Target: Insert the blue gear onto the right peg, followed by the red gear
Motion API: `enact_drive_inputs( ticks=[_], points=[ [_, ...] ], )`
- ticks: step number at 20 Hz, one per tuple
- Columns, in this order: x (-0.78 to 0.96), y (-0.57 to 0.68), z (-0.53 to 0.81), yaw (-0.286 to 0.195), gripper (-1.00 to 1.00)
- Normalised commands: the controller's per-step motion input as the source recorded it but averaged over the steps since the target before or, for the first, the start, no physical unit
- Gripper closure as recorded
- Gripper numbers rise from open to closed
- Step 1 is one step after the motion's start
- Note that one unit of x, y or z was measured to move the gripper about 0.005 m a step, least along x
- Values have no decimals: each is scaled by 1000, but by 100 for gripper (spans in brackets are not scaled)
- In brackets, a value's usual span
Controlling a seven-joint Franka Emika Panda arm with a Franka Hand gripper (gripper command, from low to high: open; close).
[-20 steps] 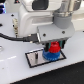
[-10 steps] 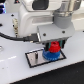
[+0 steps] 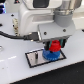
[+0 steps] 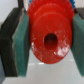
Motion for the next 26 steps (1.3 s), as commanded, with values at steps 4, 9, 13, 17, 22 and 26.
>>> enact_drive_inputs(
  ticks=[4,9,13,17,22,26],
  points=[
    [136,-97,45,0,100],
    [33,-30,-168,0,100],
    [122,-77,-4,0,100],
    [207,-88,18,0,100],
    [188,-27,44,0,100],
    [194,-9,254,0,100]
  ],
)
